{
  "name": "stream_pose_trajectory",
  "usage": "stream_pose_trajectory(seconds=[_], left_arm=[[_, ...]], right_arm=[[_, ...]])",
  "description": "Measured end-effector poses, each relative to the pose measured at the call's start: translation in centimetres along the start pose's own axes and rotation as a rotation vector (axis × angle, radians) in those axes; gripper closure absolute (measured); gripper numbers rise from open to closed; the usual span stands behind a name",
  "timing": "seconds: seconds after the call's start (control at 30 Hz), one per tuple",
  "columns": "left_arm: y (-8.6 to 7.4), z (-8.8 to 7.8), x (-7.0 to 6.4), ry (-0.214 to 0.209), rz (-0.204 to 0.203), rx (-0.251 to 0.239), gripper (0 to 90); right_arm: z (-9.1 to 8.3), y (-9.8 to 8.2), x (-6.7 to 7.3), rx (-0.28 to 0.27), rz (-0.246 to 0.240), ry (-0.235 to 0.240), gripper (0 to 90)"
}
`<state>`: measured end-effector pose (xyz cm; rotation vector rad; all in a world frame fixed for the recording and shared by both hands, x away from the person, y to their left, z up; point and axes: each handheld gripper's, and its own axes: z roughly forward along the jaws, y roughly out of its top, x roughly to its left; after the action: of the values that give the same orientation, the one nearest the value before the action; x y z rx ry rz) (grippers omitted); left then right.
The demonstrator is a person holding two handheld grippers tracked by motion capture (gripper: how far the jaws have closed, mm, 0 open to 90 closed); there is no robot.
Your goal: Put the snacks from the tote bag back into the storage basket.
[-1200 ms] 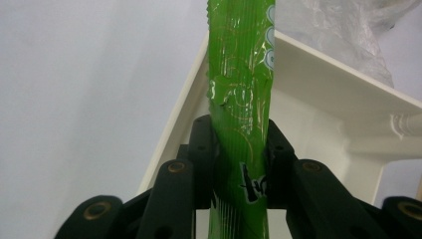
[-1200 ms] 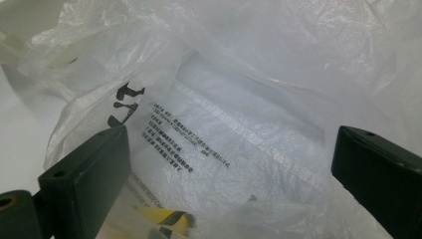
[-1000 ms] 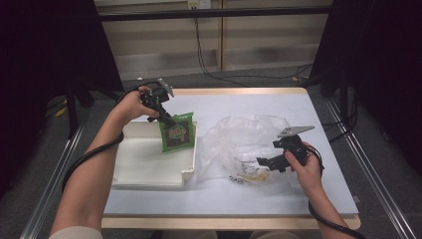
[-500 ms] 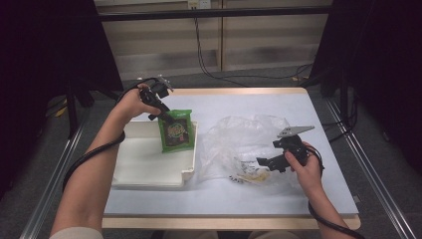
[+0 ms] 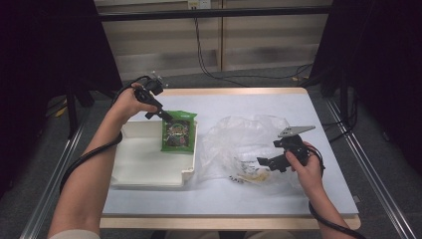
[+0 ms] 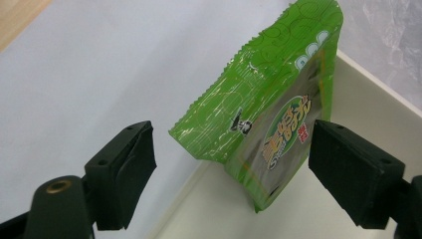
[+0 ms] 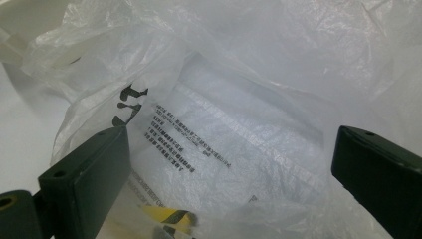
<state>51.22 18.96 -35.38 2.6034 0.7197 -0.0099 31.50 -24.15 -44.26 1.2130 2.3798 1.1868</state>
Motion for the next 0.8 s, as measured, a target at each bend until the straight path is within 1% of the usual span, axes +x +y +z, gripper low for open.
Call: stream_pose_trajectory(seconds=[0.03, 0.07, 0.17, 0.2, 0.3, 0.33, 0.37, 0.4, 0.43, 0.47, 0.5, 0.53, 0.63, 0.67, 0.7, 0.73, 0.77, 0.8], left_arm=[[0.0, 0.0, 0.0, 0.0, 0.0, 0.0, 17.3], [-0.1, -0.3, 0.2, 0.002, 0.018, 0.012, 16.9], [-0.3, -0.6, 0.2, 0.007, 0.014, 0.008, 15.9], [-0.5, -0.8, 0.1, 0.012, -0.009, -0.005, 15.8], [-0.8, -1.1, 0.1, 0.016, 0.001, 0.002, 14.7], [-1.1, -1.2, -0.2, 0.014, -0.039, -0.033, 14.2], [-1.2, -1.5, -0.1, 0.014, -0.027, -0.024, 13.9], [-1.2, -1.5, -0.1, 0.014, -0.027, -0.024, 13.7], [-1.4, -1.6, -0.1, 0.012, -0.013, -0.014, 13.7], [-1.6, -1.7, -0.2, 0.017, -0.017, -0.019, 13.6], [-1.7, -1.8, -0.2, 0.013, -0.013, -0.015, 13.6], [-2.0, -2.0, -0.4, 0.015, -0.024, -0.019, 12.9], [-2.3, -2.3, -0.4, 0.017, -0.017, -0.017, 12.3], [-2.5, -2.3, -0.8, 0.023, -0.06, -0.053, 12.2], [-2.5, -2.3, -0.8, 0.023, -0.06, -0.053, 12.0], [-2.6, -2.6, -0.5, 0.025, -0.022, -0.028, 12.0], [-2.7, -2.4, -0.8, 0.021, -0.059, -0.057, 12.0], [-3.0, -2.2, -1.0, 0.014, -0.061, -0.061, 12.0]], right_arm=[[0.0, 0.0, 0.0, -0.003, -0.001, 0.0, 2.2], [0.0, 0.1, 0.0, -0.003, -0.001, 0.005, 2.2], [0.1, 0.2, 0.0, -0.007, -0.001, 0.001, 2.2], [0.2, 0.3, 0.0, -0.006, -0.004, 0.005, 2.2], [0.3, 0.3, 0.1, -0.003, -0.007, 0.008, 2.2], [0.3, 0.4, 0.2, 0.002, -0.013, 0.0, 2.2], [0.3, 0.4, 0.3, 0.0, -0.013, 0.0, 2.2], [0.2, 0.5, 0.3, -0.001, -0.013, 0.0, 2.2], [0.2, 0.5, 0.3, -0.001, -0.013, 0.0, 2.2], [0.2, 0.6, 0.3, -0.007, -0.013, 0.0, 2.2], [0.1, 0.6, 0.4, -0.007, -0.01, 0.0, 2.2], [0.2, 0.7, 0.5, -0.008, -0.015, 0.005, 2.2], [0.3, 0.7, 0.6, -0.007, -0.02, 0.009, 2.2], [0.4, 0.6, 0.5, 0.0, -0.012, 0.01, 2.2], [0.4, 0.6, 0.5, 0.0, -0.012, 0.01, 2.2], [0.5, 0.5, 0.4, 0.002, -0.018, 0.013, 2.2], [0.5, 0.5, 0.4, 0.003, -0.016, 0.008, 2.2], [0.5, 0.5, 0.2, -0.002, -0.013, 0.005, 2.2]])
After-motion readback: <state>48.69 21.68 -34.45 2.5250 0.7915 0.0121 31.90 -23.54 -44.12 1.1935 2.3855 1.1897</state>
